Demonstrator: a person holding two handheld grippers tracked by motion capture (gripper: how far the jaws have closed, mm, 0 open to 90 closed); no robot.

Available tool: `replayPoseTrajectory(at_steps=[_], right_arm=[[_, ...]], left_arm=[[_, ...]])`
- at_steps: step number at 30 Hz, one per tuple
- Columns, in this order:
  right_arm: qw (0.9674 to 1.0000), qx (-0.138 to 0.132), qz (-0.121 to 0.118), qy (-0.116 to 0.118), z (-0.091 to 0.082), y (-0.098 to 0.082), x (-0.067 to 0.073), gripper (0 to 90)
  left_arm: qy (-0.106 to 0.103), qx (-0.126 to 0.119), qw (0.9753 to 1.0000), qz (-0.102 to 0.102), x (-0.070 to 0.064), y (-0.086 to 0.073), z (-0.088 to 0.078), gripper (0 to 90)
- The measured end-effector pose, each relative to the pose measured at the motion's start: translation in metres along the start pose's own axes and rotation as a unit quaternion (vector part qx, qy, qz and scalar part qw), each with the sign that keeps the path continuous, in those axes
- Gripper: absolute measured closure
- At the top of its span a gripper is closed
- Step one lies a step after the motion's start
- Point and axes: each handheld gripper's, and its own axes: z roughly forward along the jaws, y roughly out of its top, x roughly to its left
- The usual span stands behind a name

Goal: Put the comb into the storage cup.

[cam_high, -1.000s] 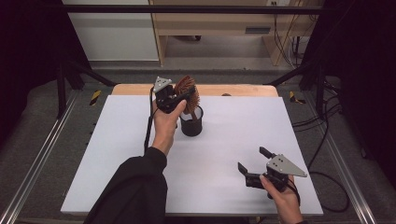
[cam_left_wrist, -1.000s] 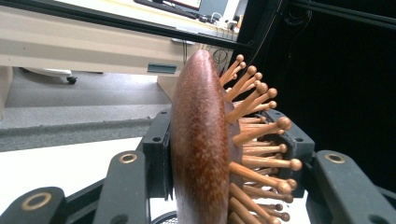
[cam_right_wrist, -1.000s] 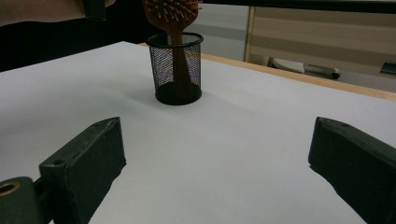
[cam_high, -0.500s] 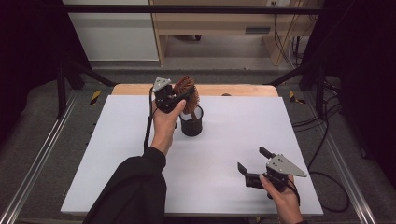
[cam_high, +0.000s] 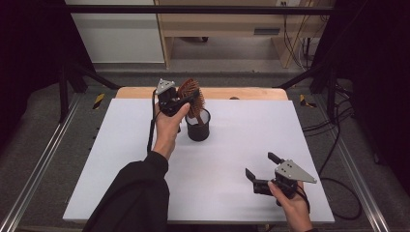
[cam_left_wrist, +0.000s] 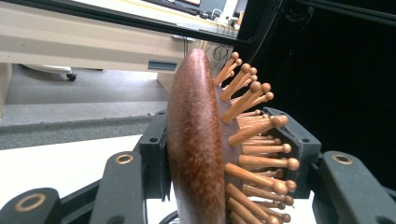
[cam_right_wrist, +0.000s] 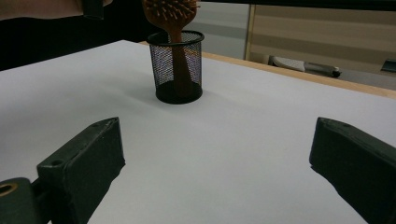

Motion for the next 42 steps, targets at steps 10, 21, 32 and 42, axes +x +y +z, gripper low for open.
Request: replayPoseTrajectory(at_steps=[10,21,32,42], right_arm=[[1.0,0.0,0.0,0.001,0.001,0.0,0.0,3.3],[1.0,-0.003,-0.001,0.0,-0.001,0.001,0.0,3.4],[1.0,-0.002,-0.001,0.001,0.001,0.001,0.0,3.4],[1.0,-0.001,-0.003,0.0,0.002,0.0,0.001,3.6]], left_arm=[[0.004,0.008,1.0,-0.001,0.011,0.0,-0.001,44.2],[0.015,0.012,0.9998,0.009,0.017,0.001,-0.005,41.5],[0.011,0.008,0.9996,0.025,0.017,-0.002,-0.005,39.7],[0.018,0.007,0.9996,0.019,0.022,-0.002,-0.006,38.8]])
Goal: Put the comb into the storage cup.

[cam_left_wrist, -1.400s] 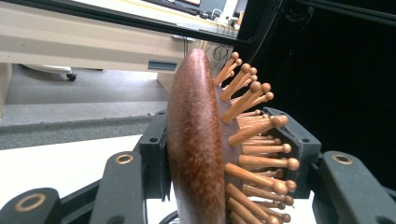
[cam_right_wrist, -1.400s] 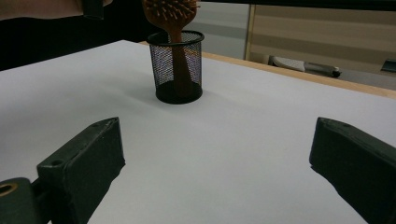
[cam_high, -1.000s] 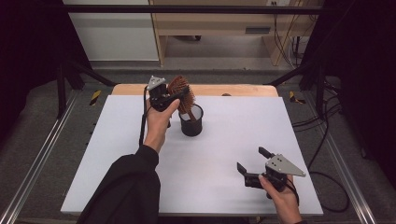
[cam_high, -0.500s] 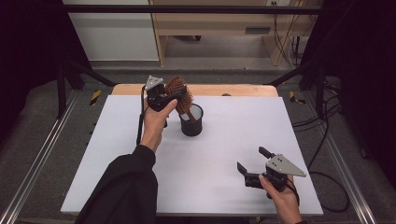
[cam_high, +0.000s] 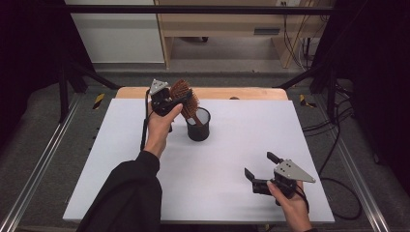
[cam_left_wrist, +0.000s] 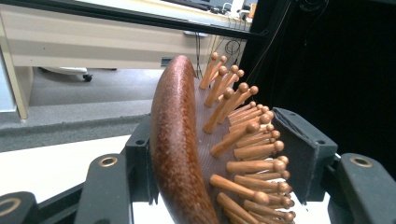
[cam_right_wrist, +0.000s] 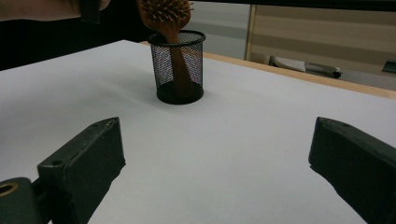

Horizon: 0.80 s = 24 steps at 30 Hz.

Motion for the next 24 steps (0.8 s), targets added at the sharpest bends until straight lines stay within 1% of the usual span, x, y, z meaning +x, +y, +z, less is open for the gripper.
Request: replayPoseTrajectory(at_steps=[11,17,24], right_arm=[[1.0,0.0,0.0,0.0,0.0001,0.0001,0.0001,3.5],[1.0,0.001,0.0,0.001,0.0005,-0.0002,0.0,3.5],[1.0,0.001,0.001,0.001,0.0009,-0.0003,0.0002,3.5]], left_arm=[[0.0,0.002,1.0,0.0,0.0031,-0.0006,-0.0002,37.2],[0.002,0.003,1.0,0.004,0.0046,-0.0022,0.0,35.7],[0.006,0.004,1.0,0.0,0.0077,-0.0037,-0.001,35.5]])
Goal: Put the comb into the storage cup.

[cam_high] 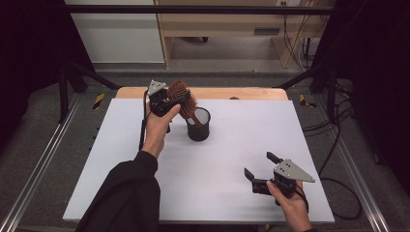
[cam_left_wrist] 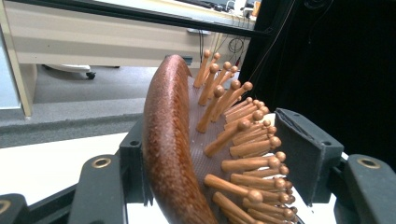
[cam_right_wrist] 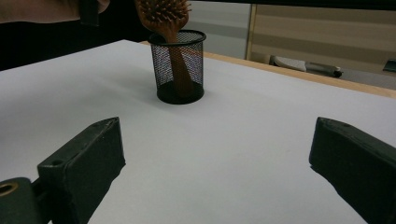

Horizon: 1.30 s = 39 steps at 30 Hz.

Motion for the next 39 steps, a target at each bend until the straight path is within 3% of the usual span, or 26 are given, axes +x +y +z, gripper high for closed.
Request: replayPoseTrajectory(at_steps=[39], right_arm=[[1.0,0.004,0.0,0.002,0.001,-0.002,0.0,3.5]], left_arm=[[-0.003,-0.015,0.9998,-0.014,0.01,-0.006,0.01,36.7]])
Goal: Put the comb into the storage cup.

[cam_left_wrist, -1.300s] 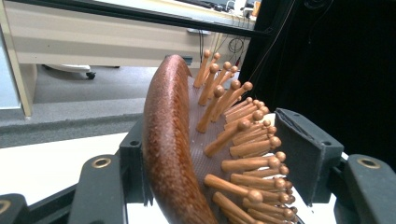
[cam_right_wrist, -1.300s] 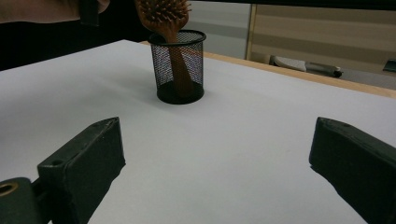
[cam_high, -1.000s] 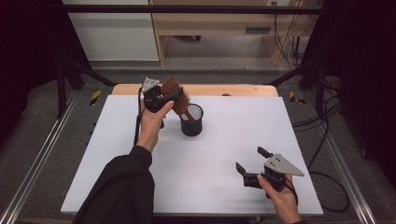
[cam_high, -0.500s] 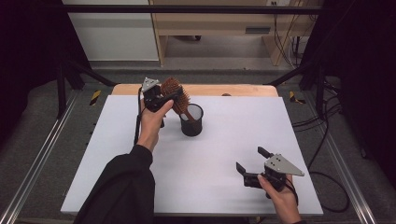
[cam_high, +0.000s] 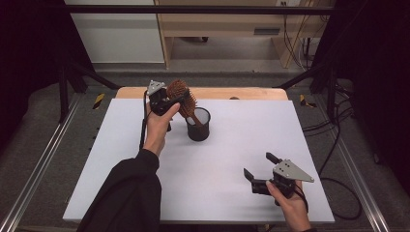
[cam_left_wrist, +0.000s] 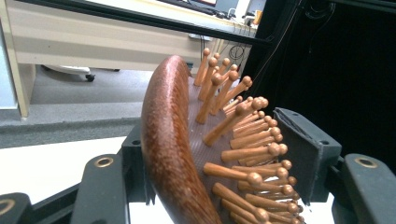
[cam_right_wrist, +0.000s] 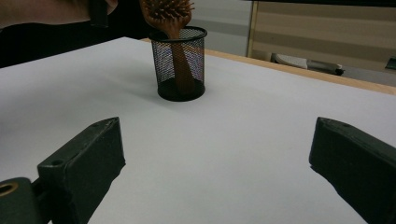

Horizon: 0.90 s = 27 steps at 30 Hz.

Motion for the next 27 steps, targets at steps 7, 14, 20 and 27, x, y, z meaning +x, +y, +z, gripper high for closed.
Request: replayPoseTrajectory(at_steps=[7,14,20,27], right_arm=[[1.0,0.002,0.002,0.0,0.0008,-0.0006,0.0,3.5],[1.0,0.002,0.002,0.001,0.0017,-0.0008,-0.0001,3.5],[1.0,0.001,0.002,0.001,0.0006,-0.0004,0.0,3.5],[1.0,0.0,0.002,0.0,0.0,-0.0003,-0.0005,3.5]], left_arm=[[0.0,0.0,1.0,-0.001,0.0017,-0.0001,0.0003,35.9],[0.001,0.001,1.0,-0.002,0.0022,-0.0005,0.0003,34.6],[0.007,-0.003,1.0,-0.001,0.0023,0.0008,-0.002,29.6],[0.004,-0.003,1.0,-0.002,-0.0009,0.0004,-0.0016,23.3]])
